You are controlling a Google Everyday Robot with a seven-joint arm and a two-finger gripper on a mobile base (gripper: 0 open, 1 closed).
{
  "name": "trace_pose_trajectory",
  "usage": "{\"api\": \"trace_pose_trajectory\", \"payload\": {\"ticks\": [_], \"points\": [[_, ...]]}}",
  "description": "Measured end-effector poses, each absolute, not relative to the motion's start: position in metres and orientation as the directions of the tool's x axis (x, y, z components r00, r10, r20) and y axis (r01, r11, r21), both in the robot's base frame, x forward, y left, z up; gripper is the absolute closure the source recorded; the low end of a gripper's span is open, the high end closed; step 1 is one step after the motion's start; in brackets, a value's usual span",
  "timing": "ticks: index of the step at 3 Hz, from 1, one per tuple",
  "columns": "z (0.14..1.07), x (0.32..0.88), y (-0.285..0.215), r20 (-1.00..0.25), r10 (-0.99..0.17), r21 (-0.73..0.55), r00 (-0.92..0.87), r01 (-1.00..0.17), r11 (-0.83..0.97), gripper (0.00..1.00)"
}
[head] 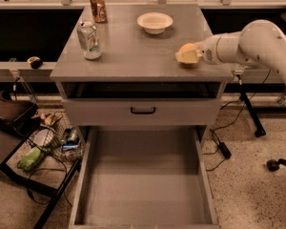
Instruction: Pick orange from middle drawer and place on counter
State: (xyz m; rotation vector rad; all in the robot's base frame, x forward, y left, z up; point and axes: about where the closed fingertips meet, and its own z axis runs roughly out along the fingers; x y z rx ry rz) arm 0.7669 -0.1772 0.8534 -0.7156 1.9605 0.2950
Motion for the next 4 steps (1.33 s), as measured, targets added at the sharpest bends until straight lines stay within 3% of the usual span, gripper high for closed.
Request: {"api": "trace_pose_trajectory", "payload": {"ticks": [1, 2, 4], "points": [[0.853, 0.767, -0.177, -0.871, -0.357, -0.095, -0.337, -0.598, 0.796, 0.15], [0.853, 0.767, -0.177, -0.871, -0.357, -0.095, -0.337, -0.598, 0.796, 0.0], [0.868, 0.763, -0.174, -0.86, -0.401, -0.125, -0.317, -0.63, 0.766, 0.0]]}}
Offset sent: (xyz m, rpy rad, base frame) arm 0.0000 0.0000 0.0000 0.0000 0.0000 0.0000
